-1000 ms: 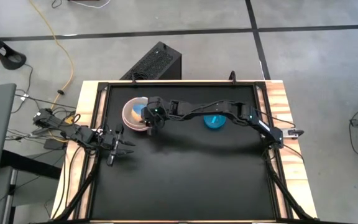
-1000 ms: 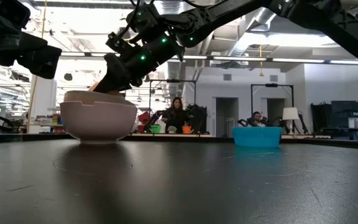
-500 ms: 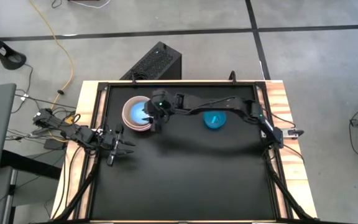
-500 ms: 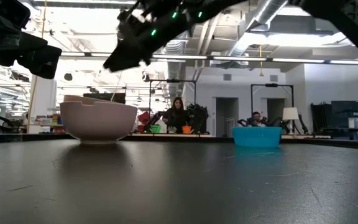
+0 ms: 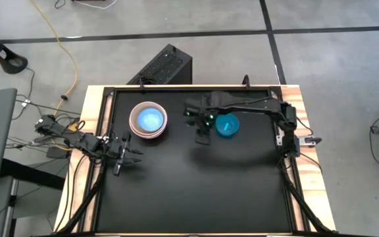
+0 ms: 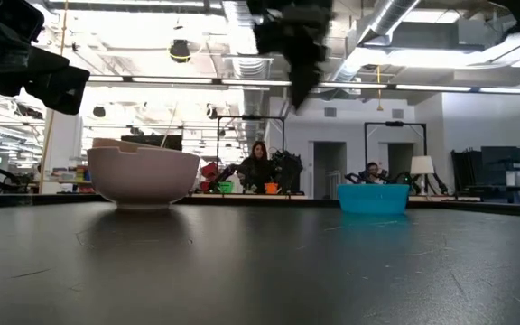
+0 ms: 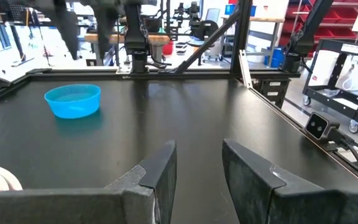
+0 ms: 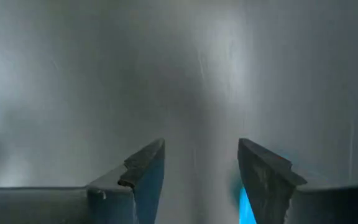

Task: Nest bowls inside each other
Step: Stack the blue bowl on top of the blue bowl

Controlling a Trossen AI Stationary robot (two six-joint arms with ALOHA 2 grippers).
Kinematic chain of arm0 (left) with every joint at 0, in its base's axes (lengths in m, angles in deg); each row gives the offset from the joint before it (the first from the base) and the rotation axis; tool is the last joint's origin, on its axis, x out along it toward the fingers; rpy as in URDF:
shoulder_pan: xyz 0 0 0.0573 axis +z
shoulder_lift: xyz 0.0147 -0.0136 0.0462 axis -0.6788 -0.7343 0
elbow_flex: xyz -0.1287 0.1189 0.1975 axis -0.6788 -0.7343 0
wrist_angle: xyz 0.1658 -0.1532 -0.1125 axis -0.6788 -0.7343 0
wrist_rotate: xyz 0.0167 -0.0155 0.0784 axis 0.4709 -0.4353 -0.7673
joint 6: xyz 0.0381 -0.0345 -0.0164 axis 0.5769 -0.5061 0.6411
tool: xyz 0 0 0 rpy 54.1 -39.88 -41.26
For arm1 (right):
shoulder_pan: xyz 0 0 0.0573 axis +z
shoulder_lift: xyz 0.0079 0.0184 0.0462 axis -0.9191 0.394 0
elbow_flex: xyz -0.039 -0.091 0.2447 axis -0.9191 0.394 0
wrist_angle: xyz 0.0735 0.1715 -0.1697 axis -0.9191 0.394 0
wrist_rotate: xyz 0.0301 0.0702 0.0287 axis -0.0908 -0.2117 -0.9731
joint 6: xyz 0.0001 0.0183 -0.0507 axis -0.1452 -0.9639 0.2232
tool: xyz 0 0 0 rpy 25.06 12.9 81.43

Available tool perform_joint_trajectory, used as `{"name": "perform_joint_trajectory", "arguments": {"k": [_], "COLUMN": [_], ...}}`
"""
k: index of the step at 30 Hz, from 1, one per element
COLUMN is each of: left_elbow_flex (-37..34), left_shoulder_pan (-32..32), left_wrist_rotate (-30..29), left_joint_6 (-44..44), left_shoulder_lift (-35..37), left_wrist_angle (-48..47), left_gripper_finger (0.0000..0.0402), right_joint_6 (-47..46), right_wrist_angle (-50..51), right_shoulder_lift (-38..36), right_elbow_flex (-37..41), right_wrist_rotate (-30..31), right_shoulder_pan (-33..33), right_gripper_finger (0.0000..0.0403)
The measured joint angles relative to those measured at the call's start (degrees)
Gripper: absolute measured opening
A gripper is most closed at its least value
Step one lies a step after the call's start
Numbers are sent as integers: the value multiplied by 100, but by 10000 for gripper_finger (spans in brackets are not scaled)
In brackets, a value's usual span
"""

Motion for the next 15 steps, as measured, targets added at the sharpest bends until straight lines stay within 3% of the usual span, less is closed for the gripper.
{"name": "perform_joint_trajectory", "arguments": {"k": [6, 15], "left_elbow_flex": [0, 0], "left_shoulder_pan": [0, 0], "left_wrist_rotate": [0, 0], "left_joint_6": [0, 0], "left_shoulder_lift": [-1, 0], "left_wrist_angle": [-1, 0], "left_gripper_finger": [118, 118], "right_joint_6": [-408, -1160], "right_wrist_angle": [-362, -1453], "right_shoulder_lift": [-420, -696], "right_elbow_flex": [1472, 3488], "right_wrist_rotate": [857, 1028], "right_shoulder_pan": [135, -117], "right_gripper_finger": [205, 190]}}
